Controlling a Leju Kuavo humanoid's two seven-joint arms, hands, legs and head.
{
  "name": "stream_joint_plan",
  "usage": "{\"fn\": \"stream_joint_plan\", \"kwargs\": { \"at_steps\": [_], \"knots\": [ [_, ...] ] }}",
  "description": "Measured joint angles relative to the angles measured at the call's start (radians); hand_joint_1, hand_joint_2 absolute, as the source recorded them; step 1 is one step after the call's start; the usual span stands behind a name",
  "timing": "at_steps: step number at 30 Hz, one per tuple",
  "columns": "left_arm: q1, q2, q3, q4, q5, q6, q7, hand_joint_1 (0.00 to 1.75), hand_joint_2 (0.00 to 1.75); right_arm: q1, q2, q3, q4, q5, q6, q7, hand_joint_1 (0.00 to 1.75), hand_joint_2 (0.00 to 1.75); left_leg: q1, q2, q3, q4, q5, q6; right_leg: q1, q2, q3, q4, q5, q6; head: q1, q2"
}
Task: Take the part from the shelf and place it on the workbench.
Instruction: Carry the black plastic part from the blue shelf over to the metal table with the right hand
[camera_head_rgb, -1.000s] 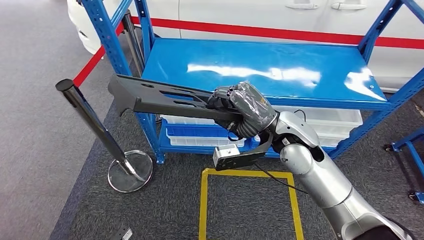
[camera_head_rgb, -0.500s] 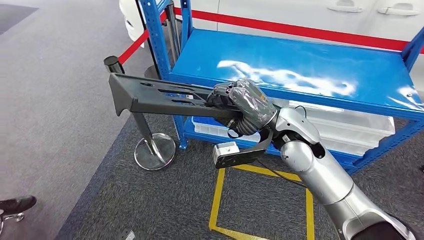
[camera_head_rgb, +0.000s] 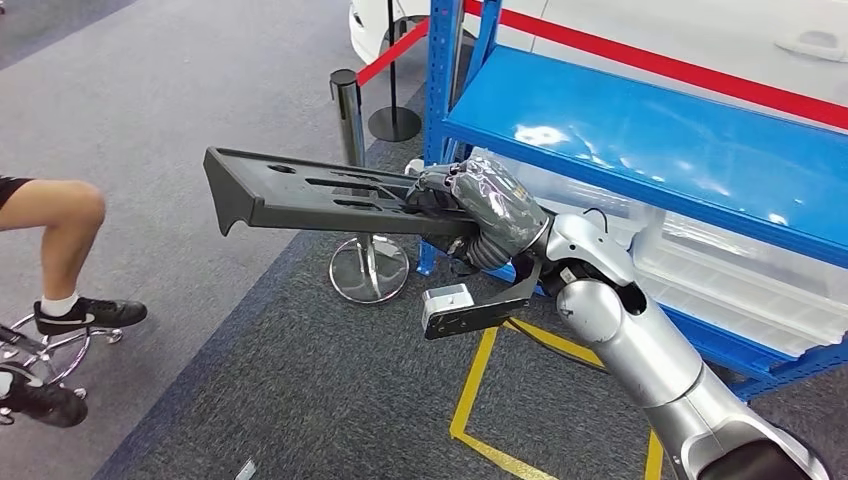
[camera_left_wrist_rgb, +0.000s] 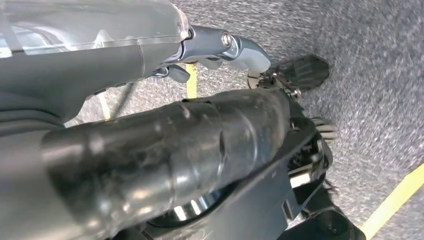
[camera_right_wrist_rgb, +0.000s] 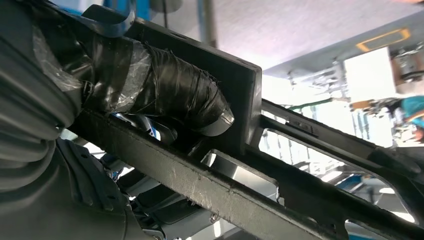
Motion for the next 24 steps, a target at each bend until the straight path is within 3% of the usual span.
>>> {"fn": "stream_joint_plan", "kwargs": {
  "at_steps": [1, 2, 4, 6, 8, 9, 10, 11, 12, 14, 15, 16, 18, 19, 20, 22, 24],
  "knots": [
    [-0.001, 0.0, 0.0, 0.0, 0.002, 0.0, 0.001, 0.0, 0.0, 0.0, 0.0, 0.002, 0.001, 0.0, 0.0, 0.002, 1.69, 1.75, -0.004, -0.016, -0.015, 0.003, 0.01, 0.001, 0.004, 0.004, 0.007, 0.022, -0.002, -0.006, 0.0, 0.0],
    [0.0, 0.0, 0.0, 0.0, 0.003, 0.0, 0.003, 0.0, 0.0, 0.0, 0.0, 0.003, 0.001, -0.001, 0.0, 0.002, 1.69, 1.75, -0.008, -0.031, -0.028, 0.006, 0.019, 0.001, 0.009, 0.007, 0.032, 0.004, 0.017, -0.015, 0.0, 0.0],
    [0.001, -0.001, 0.0, 0.001, 0.006, 0.0, 0.006, 0.0, 0.0, -0.003, 0.0, 0.005, 0.002, -0.001, 0.0, 0.004, 1.69, 1.75, -0.013, -0.06, -0.049, 0.011, 0.036, 0.0, 0.019, 0.031, 0.118, -0.113, 0.062, -0.039, 0.0, 0.0],
    [0.001, -0.002, 0.0, 0.001, 0.006, -0.001, 0.007, 0.0, 0.0, -0.006, 0.0, 0.005, 0.001, -0.001, 0.0, 0.004, 1.69, 1.75, -0.012, -0.084, -0.064, 0.011, 0.055, -0.005, 0.024, 0.069, 0.183, -0.223, 0.081, -0.055, -0.001, 0.0],
    [0.001, -0.001, 0.0, 0.001, 0.007, -0.001, 0.008, 0.0, 0.0, -0.01, 0.0, 0.005, 0.0, -0.002, 0.0, 0.004, 1.69, 1.75, -0.007, -0.106, -0.072, 0.003, 0.077, -0.017, 0.028, 0.078, 0.197, -0.257, 0.088, -0.055, 0.0, 0.0],
    [0.003, 0.002, 0.001, 0.002, 0.007, -0.001, 0.008, 0.0, 0.0, -0.011, 0.001, 0.005, 0.0, -0.002, 0.0, 0.004, 1.69, 1.75, -0.007, -0.118, -0.074, -0.003, 0.088, -0.023, 0.026, 0.067, 0.194, -0.262, 0.099, -0.055, 0.001, 0.0],
    [0.006, 0.002, 0.001, 0.003, 0.007, -0.002, 0.008, 0.0, 0.0, -0.013, 0.002, 0.005, 0.0, -0.002, 0.001, 0.005, 1.69, 1.75, -0.01, -0.113, -0.079, -0.005, 0.089, -0.028, 0.023, 0.053, 0.191, -0.27, 0.11, -0.057, 0.001, 0.0],
    [0.008, 0.003, 0.001, 0.004, 0.007, -0.002, 0.008, 0.0, 0.0, -0.014, 0.005, 0.006, 0.0, -0.003, 0.001, 0.005, 1.69, 1.75, -0.012, -0.094, -0.087, 0.004, 0.072, -0.033, 0.019, 0.039, 0.184, -0.277, 0.123, -0.062, 0.0, 0.0],
    [0.009, 0.004, 0.001, 0.004, 0.007, -0.003, 0.009, 0.0, 0.0, -0.015, 0.007, 0.006, -0.001, -0.003, 0.001, 0.005, 1.69, 1.75, -0.013, -0.067, -0.099, 0.033, 0.036, -0.037, 0.015, 0.025, 0.176, -0.284, 0.137, -0.066, -0.002, 0.0],
    [0.006, 0.004, 0.0, 0.005, 0.007, -0.003, 0.009, 0.0, 0.0, -0.018, 0.01, 0.006, -0.002, -0.004, 0.001, 0.006, 1.69, 1.75, -0.001, -0.014, -0.129, 0.147, -0.066, -0.049, 0.015, -0.003, 0.152, -0.288, 0.159, -0.07, -0.004, 0.0],
    [0.003, 0.004, 0.0, 0.005, 0.008, -0.002, 0.009, 0.0, 0.0, -0.018, 0.01, 0.006, -0.002, -0.004, 0.001, 0.007, 1.69, 1.75, 0.006, -0.005, -0.141, 0.21, -0.098, -0.057, 0.015, -0.019, 0.138, -0.287, 0.168, -0.069, -0.005, 0.0],
    [0.002, 0.004, 0.0, 0.005, 0.008, 0.0, 0.009, 0.0, 0.0, -0.018, 0.01, 0.006, -0.002, -0.004, 0.001, 0.008, 1.69, 1.75, 0.013, -0.001, -0.143, 0.258, -0.105, -0.065, 0.014, -0.034, 0.124, -0.285, 0.177, -0.067, -0.005, 0.0],
    [-0.001, 0.003, 0.001, 0.005, 0.009, 0.003, 0.01, 0.0, 0.0, -0.02, 0.01, 0.007, -0.002, -0.004, 0.001, 0.01, 1.69, 1.75, 0.026, 0.005, -0.108, 0.271, -0.058, -0.08, 0.012, -0.063, 0.094, -0.278, 0.194, -0.059, -0.005, 0.0],
    [-0.002, 0.003, 0.001, 0.005, 0.009, 0.004, 0.01, 0.0, 0.0, -0.022, 0.01, 0.007, -0.002, -0.004, 0.001, 0.01, 1.69, 1.75, 0.031, 0.014, -0.068, 0.236, -0.031, -0.086, 0.011, -0.077, 0.079, -0.272, 0.201, -0.054, -0.005, 0.0],
    [-0.004, 0.003, 0.001, 0.005, 0.01, 0.005, 0.011, 0.0, 0.0, -0.025, 0.01, 0.007, -0.002, -0.004, 0.001, 0.011, 1.69, 1.75, 0.032, 0.034, -0.018, 0.177, -0.027, -0.09, 0.01, -0.09, 0.066, -0.265, 0.207, -0.048, -0.005, 0.0],
    [-0.008, 0.004, 0.001, 0.005, 0.013, 0.006, 0.011, 0.0, 0.0, -0.031, 0.01, 0.008, -0.003, -0.004, 0.001, 0.013, 1.69, 1.75, 0.021, 0.071, 0.066, 0.051, -0.057, -0.082, 0.009, -0.115, 0.049, -0.253, 0.218, -0.034, -0.004, 0.0],
    [-0.008, 0.005, 0.002, 0.005, 0.015, 0.007, 0.013, 0.0, 0.0, -0.034, 0.011, 0.009, -0.004, -0.004, 0.001, 0.015, 1.69, 1.75, 0.003, 0.071, 0.082, -0.004, -0.072, -0.057, 0.005, -0.141, 0.045, -0.255, 0.234, -0.018, -0.003, 0.0]
  ]
}}
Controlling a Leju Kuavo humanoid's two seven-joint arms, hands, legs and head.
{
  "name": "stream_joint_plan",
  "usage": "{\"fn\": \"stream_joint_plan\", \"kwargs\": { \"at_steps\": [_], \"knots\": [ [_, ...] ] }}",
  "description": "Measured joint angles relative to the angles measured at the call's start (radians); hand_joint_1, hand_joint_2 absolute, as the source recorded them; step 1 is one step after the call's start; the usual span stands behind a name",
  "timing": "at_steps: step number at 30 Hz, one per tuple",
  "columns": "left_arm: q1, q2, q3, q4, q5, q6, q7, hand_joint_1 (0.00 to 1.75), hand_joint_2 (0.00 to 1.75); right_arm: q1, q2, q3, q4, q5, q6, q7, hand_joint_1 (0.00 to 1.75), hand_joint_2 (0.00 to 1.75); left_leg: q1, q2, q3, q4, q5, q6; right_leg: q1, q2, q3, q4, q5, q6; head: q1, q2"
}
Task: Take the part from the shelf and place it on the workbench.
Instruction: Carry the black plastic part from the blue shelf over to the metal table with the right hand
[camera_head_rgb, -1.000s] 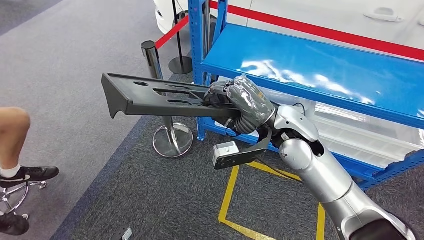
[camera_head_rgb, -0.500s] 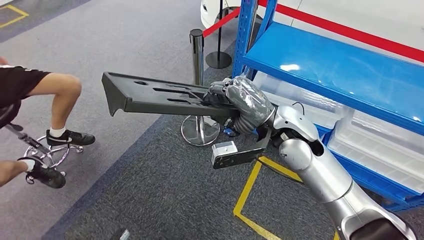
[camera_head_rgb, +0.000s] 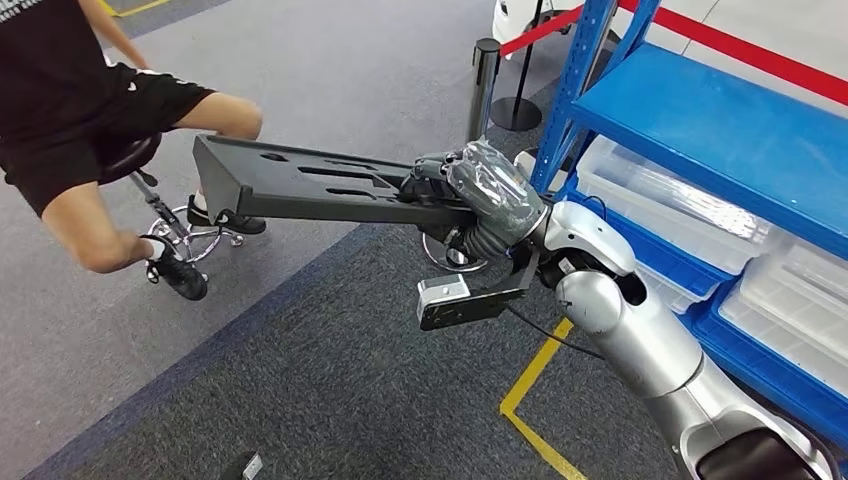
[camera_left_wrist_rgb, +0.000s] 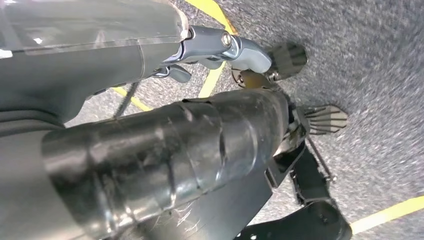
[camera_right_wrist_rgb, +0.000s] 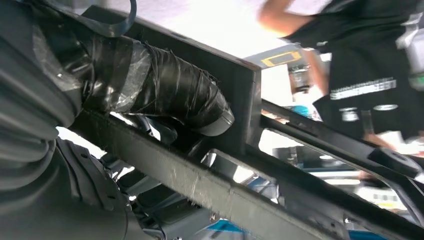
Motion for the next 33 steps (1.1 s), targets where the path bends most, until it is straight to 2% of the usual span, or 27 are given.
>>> {"fn": "stream_joint_plan", "kwargs": {
  "at_steps": [1, 2, 3, 5, 6, 7, 8, 9, 10, 11, 13, 14, 16, 17, 18, 19, 21, 22, 23, 24, 25, 26, 28, 29, 30, 32, 33],
  "knots": [
    [0.003, 0.001, 0.001, 0.0, 0.001, 0.0, 0.001, 0.0, 0.0, 0.001, 0.001, 0.001, 0.0, 0.0, 0.0, 0.001, 1.69, 1.75, -0.001, -0.009, -0.007, -0.003, 0.011, 0.014, -0.003, -0.004, -0.001, -0.003, 0.004, 0.008, 0.0, 0.0],
    [0.006, 0.001, 0.003, 0.0, 0.001, -0.001, 0.003, 0.0, 0.0, 0.001, 0.001, 0.002, 0.001, 0.0, 0.001, 0.001, 1.69, 1.75, -0.002, -0.019, -0.014, -0.007, 0.023, 0.026, -0.007, 0.013, -0.005, 0.003, -0.007, 0.015, 0.0, 0.0],
    [0.009, 0.002, 0.004, 0.001, 0.001, -0.002, 0.004, 0.0, 0.0, 0.002, 0.002, 0.003, 0.002, 0.0, 0.002, 0.002, 1.69, 1.75, -0.001, -0.027, -0.023, -0.01, 0.036, 0.037, -0.009, 0.043, -0.014, 0.024, -0.037, 0.019, 0.0, 0.0],
    [0.008, 0.002, 0.006, 0.001, 0.002, -0.006, 0.005, 0.0, 0.0, 0.003, 0.001, 0.005, 0.003, 0.0, 0.003, 0.003, 1.69, 1.75, -0.002, -0.045, -0.048, -0.011, 0.061, 0.053, -0.008, 0.116, -0.043, 0.121, -0.137, 0.02, 0.001, 0.0],
    [0.006, 0.002, 0.007, 0.001, 0.004, -0.008, 0.004, 0.0, 0.0, 0.003, 0.0, 0.006, 0.003, 0.0, 0.004, 0.004, 1.69, 1.75, -0.004, -0.058, -0.064, -0.01, 0.073, 0.057, -0.005, 0.134, -0.057, 0.186, -0.182, 0.017, 0.001, 0.0],
    [0.004, 0.002, 0.009, 0.001, 0.007, -0.009, 0.005, 0.0, 0.0, 0.003, -0.001, 0.008, 0.004, 0.0, 0.005, 0.004, 1.69, 1.75, -0.007, -0.072, -0.079, -0.009, 0.085, 0.058, -0.003, 0.142, -0.064, 0.24, -0.206, 0.013, 0.001, 0.0],
    [0.003, 0.002, 0.012, 0.001, 0.009, -0.009, 0.007, 0.0, 0.0, 0.003, -0.002, 0.01, 0.005, 0.0, 0.007, 0.005, 1.69, 1.75, -0.01, -0.087, -0.096, -0.008, 0.097, 0.059, -0.001, 0.146, -0.059, 0.269, -0.208, 0.009, 0.001, 0.0],
    [0.003, 0.002, 0.014, 0.001, 0.011, -0.009, 0.009, 0.0, 0.0, 0.003, -0.002, 0.012, 0.006, 0.0, 0.008, 0.005, 1.69, 1.75, -0.011, -0.101, -0.111, -0.005, 0.108, 0.058, 0.002, 0.148, -0.038, 0.267, -0.192, 0.004, 0.001, 0.0],
    [0.004, 0.002, 0.015, 0.001, 0.012, -0.008, 0.011, 0.0, 0.0, 0.002, -0.002, 0.013, 0.006, 0.0, 0.009, 0.006, 1.69, 1.75, -0.012, -0.116, -0.127, -0.002, 0.119, 0.056, 0.003, 0.155, 0.001, 0.226, -0.165, -0.002, 0.001, 0.0],
    [0.004, 0.002, 0.015, 0.001, 0.012, -0.008, 0.012, 0.0, 0.0, 0.001, -0.002, 0.014, 0.007, -0.001, 0.009, 0.007, 1.69, 1.75, -0.011, -0.129, -0.141, 0.002, 0.129, 0.053, 0.004, 0.173, 0.05, 0.161, -0.151, -0.008, 0.0, 0.0],
    [0.004, 0.002, 0.016, 0.001, 0.013, -0.008, 0.013, 0.0, 0.0, -0.003, -0.001, 0.014, 0.006, -0.001, 0.01, 0.008, 1.69, 1.75, -0.01, -0.154, -0.163, 0.008, 0.149, 0.045, 0.004, 0.214, 0.128, 0.043, -0.146, -0.014, 0.0, 0.0],
    [0.004, 0.002, 0.016, 0.001, 0.014, -0.008, 0.013, 0.0, 0.0, -0.004, -0.001, 0.014, 0.006, -0.002, 0.011, 0.008, 1.69, 1.75, -0.01, -0.165, -0.168, 0.007, 0.159, 0.039, 0.006, 0.225, 0.143, 0.014, -0.153, -0.014, 0.0, 0.0],
    [0.007, 0.003, 0.017, 0.002, 0.016, -0.009, 0.013, 0.0, 0.0, -0.005, 0.001, 0.014, 0.006, -0.003, 0.012, 0.008, 1.69, 1.75, -0.009, -0.191, -0.174, -0.002, 0.181, 0.025, 0.005, 0.21, 0.14, 0.006, -0.141, -0.016, 0.0, 0.0],
    [0.01, 0.004, 0.017, 0.002, 0.016, -0.01, 0.013, 0.0, 0.0, -0.006, 0.003, 0.015, 0.006, -0.003, 0.012, 0.008, 1.69, 1.75, -0.01, -0.189, -0.181, -0.001, 0.181, 0.02, 0.003, 0.196, 0.135, 0.001, -0.132, -0.021, -0.001, 0.0],
    [0.012, 0.004, 0.017, 0.003, 0.016, -0.011, 0.013, 0.0, 0.0, -0.007, 0.005, 0.015, 0.006, -0.004, 0.012, 0.009, 1.69, 1.75, -0.01, -0.172, -0.191, 0.012, 0.161, 0.015, 0.002, 0.182, 0.126, -0.002, -0.119, -0.028, -0.002, 0.0],
    [0.013, 0.004, 0.017, 0.003, 0.015, -0.012, 0.013, 0.0, 0.0, -0.008, 0.008, 0.015, 0.006, -0.004, 0.012, 0.01, 1.69, 1.75, -0.01, -0.145, -0.204, 0.044, 0.123, 0.01, 0.0, 0.168, 0.116, -0.006, -0.106, -0.035, -0.004, 0.0],
    [0.011, 0.004, 0.017, 0.003, 0.015, -0.01, 0.013, 0.0, 0.0, -0.01, 0.01, 0.015, 0.006, -0.004, 0.012, 0.01, 1.69, 1.75, -0.005, -0.088, -0.237, 0.168, 0.018, 0.001, 0.006, 0.141, 0.091, -0.007, -0.083, -0.043, -0.007, 0.0],
    [0.009, 0.004, 0.017, 0.003, 0.016, -0.009, 0.014, 0.0, 0.0, -0.01, 0.01, 0.015, 0.006, -0.004, 0.012, 0.011, 1.69, 1.75, -0.001, -0.076, -0.25, 0.237, -0.017, -0.004, 0.009, 0.126, 0.077, -0.006, -0.073, -0.044, -0.008, 0.0],
    [0.007, 0.003, 0.017, 0.003, 0.016, -0.007, 0.014, 0.0, 0.0, -0.009, 0.01, 0.015, 0.006, -0.004, 0.012, 0.011, 1.69, 1.75, 0.003, -0.071, -0.254, 0.289, -0.03, -0.008, 0.011, 0.11, 0.062, -0.005, -0.063, -0.043, -0.007, 0.0],
    [0.006, 0.003, 0.017, 0.003, 0.017, -0.006, 0.014, 0.0, 0.0, -0.009, 0.01, 0.015, 0.006, -0.004, 0.013, 0.011, 1.69, 1.75, 0.007, -0.069, -0.242, 0.31, -0.021, -0.011, 0.013, 0.095, 0.048, -0.003, -0.054, -0.042, -0.008, 0.0],
    [0.006, 0.002, 0.017, 0.003, 0.017, -0.004, 0.015, 0.0, 0.0, -0.009, 0.01, 0.016, 0.006, -0.004, 0.013, 0.011, 1.69, 1.75, 0.009, -0.066, -0.213, 0.296, 0.002, -0.013, 0.014, 0.081, 0.034, -0.001, -0.045, -0.04, -0.007, 0.0],
    [0.006, 0.002, 0.017, 0.003, 0.017, -0.002, 0.017, 0.0, 0.0, -0.011, 0.01, 0.016, 0.006, -0.004, 0.013, 0.012, 1.69, 1.75, 0.01, -0.056, -0.163, 0.247, 0.023, -0.012, 0.016, 0.068, 0.021, 0.001, -0.036, -0.038, -0.008, 0.0],
    [0.003, 0.002, 0.017, 0.003, 0.018, 0.003, 0.017, 0.0, 0.0, -0.015, 0.01, 0.016, 0.006, -0.004, 0.012, 0.013, 1.69, 1.75, 0.002, -0.012, -0.046, 0.099, 0.015, -0.004, 0.019, 0.043, 0.003, 0.005, -0.021, -0.031, -0.007, 0.0],
    [0.002, 0.002, 0.017, 0.003, 0.018, 0.002, 0.016, 0.0, 0.0, -0.017, 0.01, 0.016, 0.006, -0.004, 0.012, 0.014, 1.69, 1.75, -0.005, 0.004, -0.01, 0.044, 0.004, 0.005, 0.019, 0.031, 0.001, 0.006, -0.015, -0.026, -0.007, 0.0],
    [0.002, 0.003, 0.018, 0.003, 0.018, 0.001, 0.015, 0.0, 0.0, -0.019, 0.011, 0.016, 0.006, -0.004, 0.012, 0.014, 1.69, 1.75, -0.013, 0.01, 0.006, 0.011, -0.006, 0.015, 0.017, 0.02, 0.002, 0.004, -0.008, -0.02, -0.007, 0.0],
    [0.005, 0.006, 0.02, 0.003, 0.019, -0.005, 0.011, 0.0, 0.0, -0.02, 0.012, 0.018, 0.006, -0.004, 0.012, 0.014, 1.69, 1.75, -0.019, -0.012, -0.002, -0.006, 0.012, 0.036, 0.012, 0.0, 0.003, 0.0, 0.004, -0.007, -0.009, 0.0],
    [0.006, 0.007, 0.021, 0.004, 0.019, -0.008, 0.01, 0.0, 0.0, -0.019, 0.012, 0.018, 0.006, -0.005, 0.012, 0.015, 1.69, 1.75, -0.019, -0.021, -0.006, -0.013, 0.023, 0.044, 0.008, 0.01, -0.001, 0.003, -0.002, -0.001, -0.01, 0.0]
  ]
}}
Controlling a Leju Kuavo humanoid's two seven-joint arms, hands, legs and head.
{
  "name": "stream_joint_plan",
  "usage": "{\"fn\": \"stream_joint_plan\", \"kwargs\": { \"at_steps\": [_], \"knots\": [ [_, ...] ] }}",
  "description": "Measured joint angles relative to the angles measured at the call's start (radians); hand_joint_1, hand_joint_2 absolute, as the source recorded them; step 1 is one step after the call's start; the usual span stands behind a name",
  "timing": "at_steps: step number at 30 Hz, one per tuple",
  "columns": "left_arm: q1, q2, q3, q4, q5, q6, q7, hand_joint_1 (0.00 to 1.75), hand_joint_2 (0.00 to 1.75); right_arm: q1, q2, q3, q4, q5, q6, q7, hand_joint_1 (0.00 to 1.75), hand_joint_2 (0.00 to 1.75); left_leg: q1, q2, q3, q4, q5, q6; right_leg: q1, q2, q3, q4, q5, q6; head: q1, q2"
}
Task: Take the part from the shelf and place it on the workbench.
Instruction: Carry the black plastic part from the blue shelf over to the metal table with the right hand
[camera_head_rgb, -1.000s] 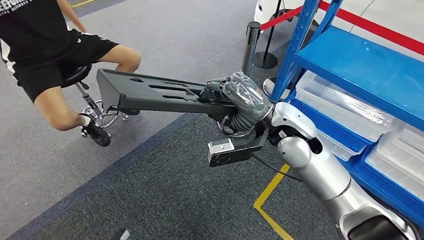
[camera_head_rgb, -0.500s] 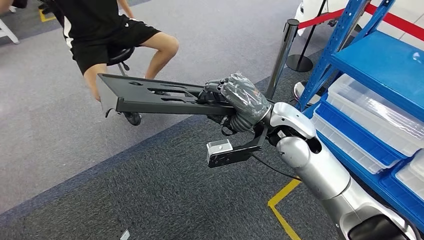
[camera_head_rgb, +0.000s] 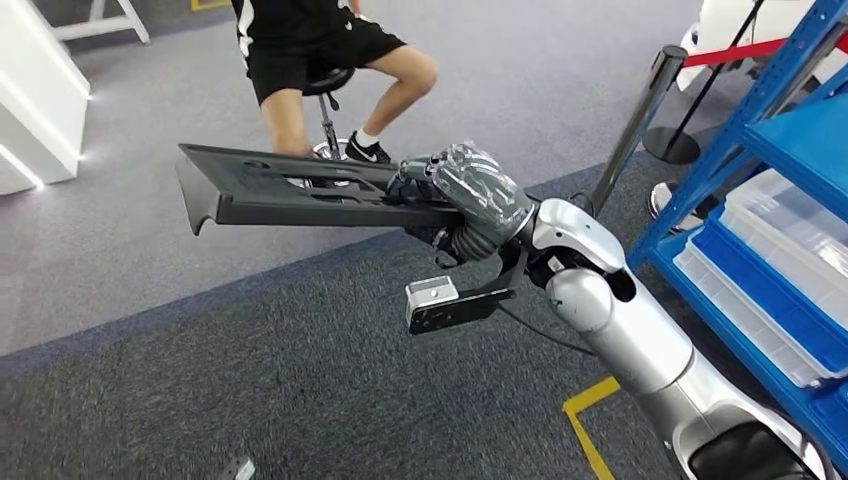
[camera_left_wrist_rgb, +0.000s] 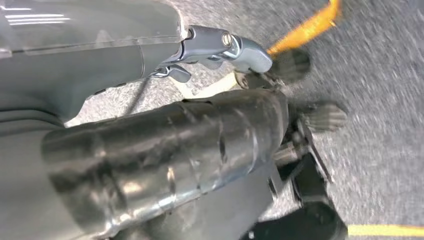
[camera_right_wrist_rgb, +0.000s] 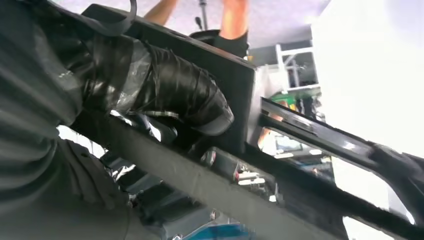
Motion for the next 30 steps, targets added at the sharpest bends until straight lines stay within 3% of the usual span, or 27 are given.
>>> {"fn": "stream_joint_plan", "kwargs": {
  "at_steps": [1, 3, 4, 5, 6, 7, 9, 11, 12, 13, 15, 16, 17, 19, 20, 22, 23, 24, 26, 27, 28, 30],
  "knots": [
    [0.002, 0.001, 0.001, 0.0, 0.0, -0.002, 0.0, 0.0, 0.0, 0.0, 0.0, 0.001, 0.001, 0.0, 0.0, 0.001, 1.69, 1.75, 0.001, -0.008, -0.008, -0.006, 0.015, 0.009, -0.003, 0.027, -0.008, 0.017, -0.026, 0.005, 0.0, 0.0],
    [0.001, 0.001, 0.002, 0.001, 0.0, -0.004, 0.0, 0.0, 0.0, 0.001, -0.001, 0.001, 0.002, 0.0, 0.0, 0.002, 1.69, 1.75, 0.003, -0.025, -0.035, -0.009, 0.046, 0.021, -0.006, 0.1, -0.034, 0.105, -0.123, 0.011, 0.0, 0.0],
    [0.0, 0.001, 0.002, 0.001, 0.0, -0.004, 0.0, 0.0, 0.0, 0.002, -0.003, 0.002, 0.002, 0.0, 0.0, 0.002, 1.69, 1.75, 0.003, -0.037, -0.053, -0.008, 0.06, 0.025, -0.006, 0.123, -0.048, 0.171, -0.173, 0.011, 0.0, 0.0],
    [-0.001, 0.001, 0.002, 0.001, 0.0, -0.005, -0.001, 0.0, 0.0, 0.003, -0.004, 0.002, 0.002, 0.0, 0.0, 0.003, 1.69, 1.75, 0.003, -0.05, -0.071, -0.006, 0.073, 0.025, -0.005, 0.133, -0.056, 0.23, -0.203, 0.011, 0.0, 0.0],
    [-0.001, 0.001, 0.003, 0.001, 0.0, -0.005, -0.002, 0.0, 0.0, 0.004, -0.005, 0.002, 0.003, 0.0, 0.0, 0.003, 1.69, 1.75, 0.002, -0.064, -0.089, -0.004, 0.084, 0.024, -0.005, 0.136, -0.054, 0.266, -0.209, 0.01, 0.0, 0.0],
    [0.0, 0.001, 0.003, 0.001, 0.001, -0.005, -0.004, 0.0, 0.0, 0.005, -0.006, 0.002, 0.003, 0.0, 0.0, 0.003, 1.69, 1.75, 0.002, -0.079, -0.106, 0.0, 0.095, 0.023, -0.005, 0.138, -0.036, 0.271, -0.196, 0.008, 0.0, 0.0],
    [0.002, 0.001, 0.004, 0.001, 0.004, -0.001, -0.011, 0.0, 0.0, 0.005, -0.006, 0.002, 0.003, 0.0, 0.0, 0.004, 1.69, 1.75, 0.004, -0.105, -0.138, 0.008, 0.113, 0.017, -0.006, 0.157, 0.046, 0.177, -0.153, 0.003, 0.0, 0.0],
    [0.002, 0.0, 0.005, 0.001, 0.011, 0.006, -0.021, 0.0, 0.0, 0.003, -0.006, 0.002, 0.002, 0.0, 0.0, 0.006, 1.69, 1.75, 0.006, -0.129, -0.162, 0.018, 0.129, 0.006, -0.007, 0.199, 0.131, 0.051, -0.152, -0.003, 0.0, 0.0],
    [0.002, 0.0, 0.006, 0.001, 0.013, 0.009, -0.024, 0.0, 0.0, 0.002, -0.006, 0.002, 0.002, 0.0, 0.0, 0.006, 1.69, 1.75, 0.007, -0.141, -0.169, 0.022, 0.137, 0.0, -0.005, 0.213, 0.154, 0.013, -0.161, -0.006, 0.0, 0.0],
    [0.002, 0.0, 0.007, 0.001, 0.014, 0.011, -0.026, 0.0, 0.0, 0.002, -0.006, 0.002, 0.002, 0.001, 0.0, 0.006, 1.69, 1.75, 0.008, -0.153, -0.172, 0.022, 0.146, -0.008, -0.002, 0.213, 0.159, 0.001, -0.166, -0.008, 0.001, 0.0],
    [0.008, 0.001, 0.009, 0.001, 0.013, 0.012, -0.028, 0.0, 0.0, 0.0, -0.005, 0.003, 0.002, 0.002, 0.001, 0.007, 1.69, 1.75, 0.009, -0.168, -0.178, 0.018, 0.159, -0.021, -0.002, 0.189, 0.156, -0.003, -0.153, -0.018, 0.002, 0.0],
    [0.01, 0.002, 0.01, 0.001, 0.013, 0.01, -0.028, 0.0, 0.0, -0.001, -0.004, 0.003, 0.001, 0.002, 0.001, 0.008, 1.69, 1.75, 0.009, -0.155, -0.185, 0.026, 0.15, -0.026, -0.004, 0.175, 0.154, -0.007, -0.145, -0.026, 0.0, 0.0],
    [0.012, 0.003, 0.01, 0.001, 0.012, 0.009, -0.028, 0.0, 0.0, -0.003, -0.004, 0.003, 0.0, 0.003, 0.002, 0.008, 1.69, 1.75, 0.009, -0.131, -0.199, 0.053, 0.124, -0.03, -0.006, 0.161, 0.149, -0.011, -0.136, -0.033, -0.002, 0.0],
    [0.013, 0.002, 0.011, 0.001, 0.011, 0.008, -0.03, 0.0, 0.0, -0.004, -0.004, 0.003, -0.002, 0.004, 0.002, 0.01, 1.69, 1.75, 0.013, -0.073, -0.241, 0.164, 0.042, -0.037, -0.002, 0.134, 0.137, -0.013, -0.124, -0.041, -0.006, 0.0],
    [0.013, 0.002, 0.011, 0.001, 0.011, 0.007, -0.031, 0.0, 0.0, -0.003, -0.004, 0.003, -0.002, 0.005, 0.003, 0.01, 1.69, 1.75, 0.016, -0.059, -0.263, 0.233, 0.006, -0.042, 0.001, 0.119, 0.13, -0.013, -0.119, -0.041, -0.006, 0.0],
    [0.014, 0.001, 0.011, 0.001, 0.011, 0.01, -0.032, 0.0, 0.0, -0.001, -0.004, 0.003, -0.003, 0.005, 0.003, 0.013, 1.69, 1.75, 0.022, -0.048, -0.272, 0.308, -0.015, -0.048, 0.003, 0.089, 0.118, -0.012, -0.112, -0.039, -0.006, 0.0],
    [0.015, 0.001, 0.011, 0.001, 0.012, 0.013, -0.031, 0.0, 0.0, 0.0, -0.004, 0.003, -0.003, 0.006, 0.004, 0.014, 1.69, 1.75, 0.024, -0.046, -0.248, 0.291, -0.003, -0.049, 0.004, 0.075, 0.113, -0.011, -0.11, -0.037, -0.006, 0.0],
    [0.016, 0.001, 0.012, 0.001, 0.014, 0.018, -0.031, 0.0, 0.0, -0.001, -0.004, 0.003, -0.003, 0.006, 0.004, 0.015, 1.69, 1.75, 0.024, -0.037, -0.201, 0.234, 0.017, -0.047, 0.005, 0.061, 0.111, -0.011, -0.108, -0.035, -0.006, 0.0],
    [0.015, 0.002, 0.015, 0.002, 0.016, 0.026, -0.03, 0.0, 0.0, -0.004, -0.004, 0.003, -0.004, 0.008, 0.004, 0.016, 1.69, 1.75, 0.015, 0.002, -0.104, 0.094, 0.037, -0.037, 0.007, 0.036, 0.109, -0.011, -0.106, -0.03, -0.006, 0.0],
    [0.015, 0.002, 0.017, 0.002, 0.017, 0.03, -0.031, 0.0, 0.0, -0.006, -0.004, 0.003, -0.004, 0.009, 0.004, 0.016, 1.69, 1.75, 0.007, 0.019, -0.075, 0.047, 0.041, -0.028, 0.008, 0.024, 0.109, -0.012, -0.106, -0.026, -0.006, 0.0],
    [0.014, 0.002, 0.019, 0.002, 0.019, 0.032, -0.032, 0.0, 0.0, -0.007, -0.004, 0.004, -0.004, 0.009, 0.004, 0.017, 1.69, 1.75, -0.001, 0.026, -0.066, 0.027, 0.037, -0.019, 0.008, 0.013, 0.11, -0.013, -0.105, -0.021, -0.006, 0.0],
    [0.016, 0.004, 0.023, 0.002, 0.02, 0.036, -0.035, 0.0, 0.0, -0.007, -0.003, 0.005, -0.006, 0.011, 0.004, 0.018, 1.69, 1.75, -0.006, 0.008, -0.068, 0.014, 0.045, -0.001, 0.007, -0.006, 0.112, -0.016, -0.104, -0.008, -0.006, 0.0]
  ]
}}
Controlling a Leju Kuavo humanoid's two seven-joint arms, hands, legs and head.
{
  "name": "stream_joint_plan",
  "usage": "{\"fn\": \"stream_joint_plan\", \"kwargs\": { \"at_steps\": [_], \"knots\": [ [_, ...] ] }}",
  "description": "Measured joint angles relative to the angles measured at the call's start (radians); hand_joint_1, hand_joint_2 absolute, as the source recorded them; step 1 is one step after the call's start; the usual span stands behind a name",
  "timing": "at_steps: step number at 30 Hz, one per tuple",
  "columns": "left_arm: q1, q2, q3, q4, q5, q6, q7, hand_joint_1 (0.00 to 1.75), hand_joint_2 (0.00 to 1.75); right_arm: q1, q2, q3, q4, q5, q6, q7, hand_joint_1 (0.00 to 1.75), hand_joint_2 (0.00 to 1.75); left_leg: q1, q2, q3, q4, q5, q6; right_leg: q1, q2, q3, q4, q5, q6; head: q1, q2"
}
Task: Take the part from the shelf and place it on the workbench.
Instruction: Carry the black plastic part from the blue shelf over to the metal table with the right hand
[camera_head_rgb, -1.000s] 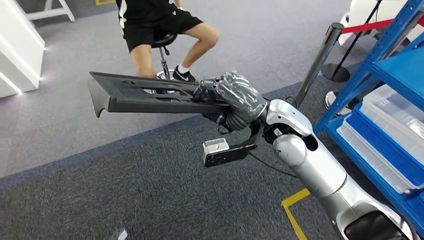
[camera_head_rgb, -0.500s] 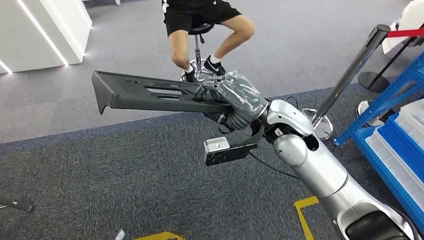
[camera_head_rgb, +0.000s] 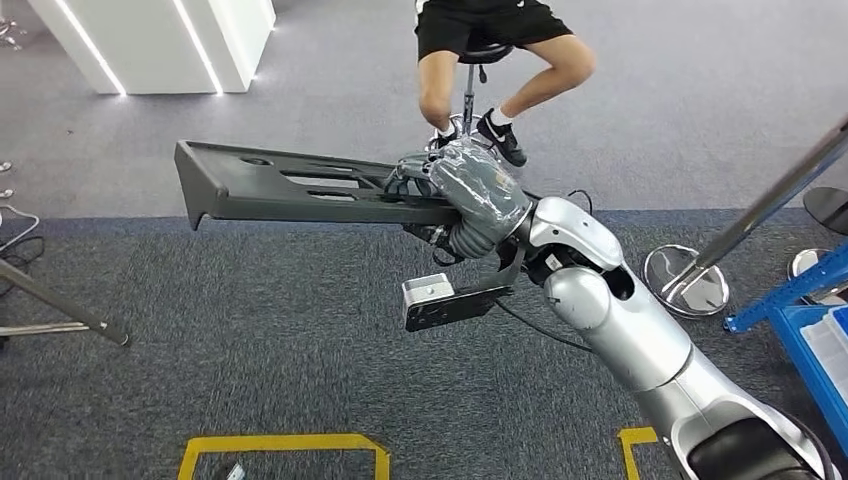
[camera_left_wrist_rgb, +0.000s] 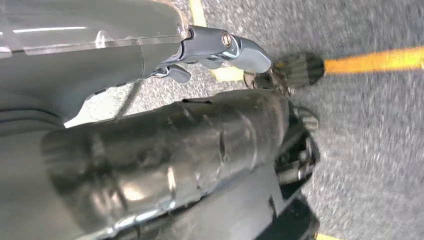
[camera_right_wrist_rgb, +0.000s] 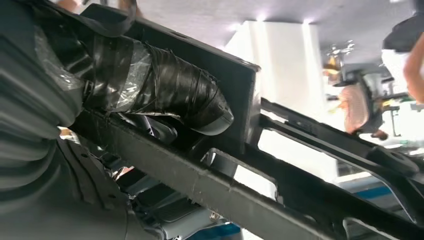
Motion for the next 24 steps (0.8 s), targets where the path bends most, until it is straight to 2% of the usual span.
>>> {"fn": "stream_joint_plan", "kwargs": {
  "at_steps": [1, 2, 4, 5, 6, 7, 8, 9, 11, 12, 13, 14, 15, 16, 17, 18, 19, 20, 21, 22, 23, 24],
  "knots": [
    [0.001, 0.001, 0.001, 0.0, -0.001, 0.001, -0.001, 0.0, 0.0, 0.0, 0.0, 0.001, -0.001, 0.0, 0.0, 0.001, 1.69, 1.75, 0.001, -0.011, 0.003, -0.01, 0.004, 0.008, -0.002, 0.008, -0.001, 0.004, -0.005, 0.006, 0.001, 0.0],
    [0.002, 0.002, 0.002, 0.0, -0.002, 0.003, -0.001, 0.0, 0.0, -0.001, 0.0, 0.001, -0.002, 0.001, 0.0, 0.003, 1.69, 1.75, 0.004, -0.021, 0.005, -0.018, 0.009, 0.015, -0.004, 0.033, -0.009, 0.023, -0.02, 0.01, 0.001, 0.0],
    [-0.001, 0.001, 0.003, 0.0, -0.004, 0.006, -0.002, 0.0, 0.0, 0.0, -0.001, 0.002, -0.003, 0.001, 0.0, 0.004, 1.69, 1.75, 0.007, -0.042, 0.007, -0.026, 0.017, 0.025, -0.008, 0.104, -0.054, 0.122, -0.075, 0.013, 0.003, 0.0],
    [-0.004, 0.001, 0.004, 0.0, -0.004, 0.007, -0.002, 0.0, 0.0, 0.003, -0.001, 0.002, -0.003, 0.001, 0.0, 0.005, 1.69, 1.75, 0.007, -0.055, 0.005, -0.025, 0.018, 0.027, -0.008, 0.128, -0.089, 0.192, -0.105, 0.013, 0.003, 0.0],
    [-0.007, 0.001, 0.004, 0.0, -0.004, 0.007, -0.002, 0.0, 0.0, 0.006, -0.002, 0.002, -0.003, 0.001, 0.0, 0.005, 1.69, 1.75, 0.007, -0.069, 0.003, -0.022, 0.018, 0.028, -0.007, 0.138, -0.119, 0.25, -0.123, 0.013, 0.003, 0.0],
    [-0.008, 0.001, 0.004, 0.0, -0.004, 0.007, -0.002, 0.0, 0.0, 0.009, -0.002, 0.003, -0.003, 0.002, 0.0, 0.006, 1.69, 1.75, 0.007, -0.085, 0.0, -0.018, 0.018, 0.028, -0.007, 0.142, -0.138, 0.281, -0.124, 0.013, 0.003, 0.0],
    [-0.007, 0.001, 0.004, 0.0, -0.004, 0.007, -0.002, 0.0, 0.0, 0.011, -0.003, 0.004, -0.003, 0.002, 0.0, 0.006, 1.69, 1.75, 0.006, -0.1, -0.002, -0.014, 0.018, 0.028, -0.007, 0.144, -0.138, 0.273, -0.104, 0.012, 0.003, 0.0],
    [-0.006, 0.001, 0.004, 0.0, -0.004, 0.007, -0.002, 0.0, 0.0, 0.011, -0.003, 0.004, -0.003, 0.002, 0.0, 0.006, 1.69, 1.75, 0.006, -0.115, -0.003, -0.008, 0.017, 0.027, -0.007, 0.15, -0.12, 0.226, -0.068, 0.009, 0.003, 0.0],
    [-0.006, 0.0, 0.004, 0.0, -0.004, 0.007, -0.002, 0.0, 0.0, 0.008, -0.004, 0.005, -0.003, 0.002, 0.0, 0.006, 1.69, 1.75, 0.006, -0.142, -0.01, 0.003, 0.014, 0.023, -0.008, 0.19, -0.064, 0.093, -0.001, 0.003, 0.003, 0.0],
    [-0.007, -0.001, 0.004, 0.0, -0.004, 0.007, -0.002, 0.0, 0.0, 0.007, -0.004, 0.005, -0.003, 0.002, 0.0, 0.006, 1.69, 1.75, 0.008, -0.155, -0.016, 0.008, 0.014, 0.019, -0.009, 0.208, -0.045, 0.047, 0.016, 0.002, 0.003, 0.0],
    [-0.007, -0.002, 0.004, 0.0, -0.004, 0.008, -0.003, 0.0, 0.0, 0.007, -0.004, 0.005, -0.003, 0.002, 0.0, 0.006, 1.69, 1.75, 0.01, -0.166, -0.023, 0.011, 0.015, 0.014, -0.009, 0.22, -0.037, 0.024, 0.02, 0.001, 0.002, 0.0],
    [-0.007, -0.003, 0.004, 0.0, -0.004, 0.01, -0.005, 0.0, 0.0, 0.006, -0.004, 0.005, -0.004, 0.002, 0.0, 0.006, 1.69, 1.75, 0.013, -0.178, -0.028, 0.012, 0.018, 0.007, -0.007, 0.219, -0.036, 0.019, 0.019, 0.001, 0.002, 0.0],
    [-0.005, -0.004, 0.004, 0.0, -0.005, 0.015, -0.008, 0.0, 0.0, 0.005, -0.003, 0.005, -0.004, 0.002, 0.001, 0.006, 1.69, 1.75, 0.015, -0.19, -0.032, 0.009, 0.022, 0.0, -0.008, 0.207, -0.035, 0.015, 0.022, -0.001, 0.002, 0.0],
    [-0.003, -0.004, 0.004, 0.0, -0.007, 0.021, -0.01, 0.0, 0.0, 0.003, -0.002, 0.006, -0.004, 0.002, 0.001, 0.007, 1.69, 1.75, 0.015, -0.186, -0.034, 0.01, 0.022, -0.005, -0.009, 0.194, -0.032, 0.008, 0.026, -0.005, 0.002, 0.0],
    [-0.001, -0.005, 0.004, 0.0, -0.009, 0.027, -0.013, 0.0, 0.0, 0.002, -0.001, 0.006, -0.004, 0.003, 0.001, 0.008, 1.69, 1.75, 0.013, -0.166, -0.04, 0.02, 0.015, -0.01, -0.011, 0.181, -0.027, -0.001, 0.03, -0.01, 0.001, 0.0],
    [-0.002, -0.005, 0.004, 0.0, -0.01, 0.032, -0.015, 0.0, 0.0, -0.001, -0.001, 0.006, -0.005, 0.003, 0.001, 0.008, 1.69, 1.75, 0.012, -0.136, -0.054, 0.048, -0.004, -0.015, -0.013, 0.167, -0.022, -0.01, 0.034, -0.015, 0.0, 0.0],
    [-0.004, -0.005, 0.004, 0.0, -0.011, 0.036, -0.016, 0.0, 0.0, -0.003, 0.0, 0.006, -0.005, 0.004, 0.001, 0.009, 1.69, 1.75, 0.014, -0.101, -0.077, 0.097, -0.033, -0.019, -0.013, 0.153, -0.019, -0.015, 0.037, -0.018, -0.002, 0.0],
    [-0.008, -0.005, 0.004, 0.0, -0.011, 0.038, -0.017, 0.0, 0.0, -0.003, 0.0, 0.006, -0.006, 0.004, 0.001, 0.01, 1.69, 1.75, 0.017, -0.078, -0.107, 0.161, -0.065, -0.025, -0.012, 0.138, -0.018, -0.017, 0.037, -0.019, -0.003, 0.0],
    [-0.01, -0.006, 0.004, 0.0, -0.01, 0.04, -0.018, 0.0, 0.0, -0.003, 0.0, 0.006, -0.006, 0.004, 0.002, 0.011, 1.69, 1.75, 0.022, -0.067, -0.138, 0.224, -0.091, -0.031, -0.011, 0.123, -0.018, -0.016, 0.036, -0.02, -0.003, 0.0],
    [-0.011, -0.007, 0.005, 0.0, -0.008, 0.04, -0.018, 0.0, 0.0, -0.002, 0.0, 0.006, -0.006, 0.004, 0.002, 0.012, 1.69, 1.75, 0.027, -0.061, -0.158, 0.266, -0.103, -0.035, -0.011, 0.108, -0.019, -0.016, 0.035, -0.02, -0.003, 0.0],
    [-0.01, -0.007, 0.005, 0.0, -0.007, 0.037, -0.018, 0.0, 0.0, -0.002, 0.0, 0.006, -0.006, 0.005, 0.003, 0.014, 1.69, 1.75, 0.031, -0.058, -0.16, 0.273, -0.097, -0.04, -0.011, 0.094, -0.019, -0.016, 0.034, -0.019, -0.003, 0.0],
    [-0.009, -0.008, 0.005, 0.0, -0.006, 0.034, -0.018, 0.0, 0.0, -0.001, 0.0, 0.006, -0.006, 0.005, 0.003, 0.014, 1.69, 1.75, 0.035, -0.053, -0.141, 0.24, -0.075, -0.043, -0.011, 0.081, -0.019, -0.015, 0.032, -0.016, -0.003, 0.0]
  ]
}}
